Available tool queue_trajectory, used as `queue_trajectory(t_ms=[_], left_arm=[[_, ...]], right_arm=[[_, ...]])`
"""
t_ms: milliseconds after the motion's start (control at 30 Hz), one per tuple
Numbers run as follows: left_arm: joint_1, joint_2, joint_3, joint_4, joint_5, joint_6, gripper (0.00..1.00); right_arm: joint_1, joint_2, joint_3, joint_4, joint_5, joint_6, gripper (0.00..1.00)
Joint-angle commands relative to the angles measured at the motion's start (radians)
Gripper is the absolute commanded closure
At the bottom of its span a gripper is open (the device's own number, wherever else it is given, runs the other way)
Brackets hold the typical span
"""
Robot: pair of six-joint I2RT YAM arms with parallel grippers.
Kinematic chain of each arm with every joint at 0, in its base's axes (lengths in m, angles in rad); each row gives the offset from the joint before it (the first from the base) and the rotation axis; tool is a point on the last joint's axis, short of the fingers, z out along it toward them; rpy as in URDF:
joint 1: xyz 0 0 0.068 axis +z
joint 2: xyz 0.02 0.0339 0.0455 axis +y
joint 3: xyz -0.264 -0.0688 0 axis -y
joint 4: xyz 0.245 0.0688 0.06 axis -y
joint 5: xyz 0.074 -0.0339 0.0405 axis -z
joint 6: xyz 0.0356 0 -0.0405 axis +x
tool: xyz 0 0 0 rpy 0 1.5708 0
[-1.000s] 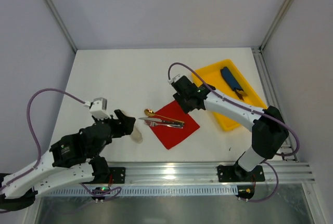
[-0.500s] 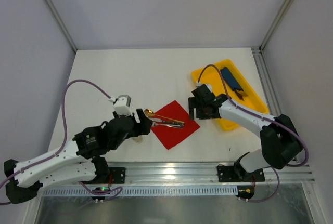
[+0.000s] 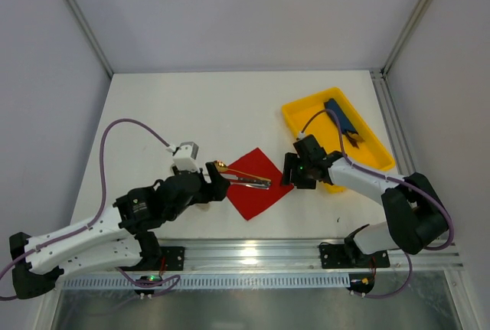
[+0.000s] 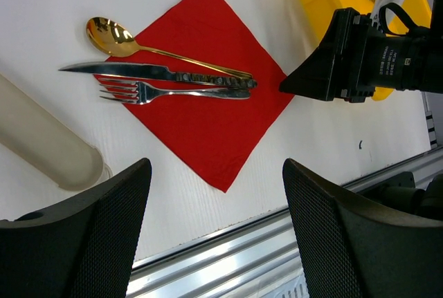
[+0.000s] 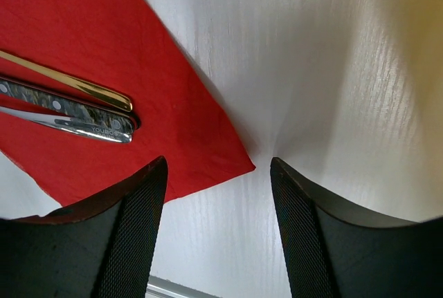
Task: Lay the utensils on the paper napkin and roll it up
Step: Roll the napkin at the center of the board.
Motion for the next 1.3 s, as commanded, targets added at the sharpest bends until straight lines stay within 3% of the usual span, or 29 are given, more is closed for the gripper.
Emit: queue_trajectory(t_ms=[0, 733, 1233, 1267], left_arm=[[0.004, -0.002, -0.005, 0.047, 0.007, -0.002, 0.22], [0.003, 0.006, -0.003, 0.058, 0.018, 0.000, 0.21], [0.003, 0.015, 0.003, 0.059, 0.016, 0.004, 0.22], [0.004, 0.015, 0.003, 0.061, 0.016, 0.004, 0.21]], right_arm=[[0.000, -0.035, -0.018, 0.067, -0.018, 0.032, 0.36], [-0.009, -0.061, -0.062, 0.098, -0.004, 0.036, 0.55], [-0.052, -0.041, -0.065, 0.117, -0.015, 0.007, 0.57], [-0.052, -0.038, -0.065, 0.126, -0.020, 0.009, 0.62]])
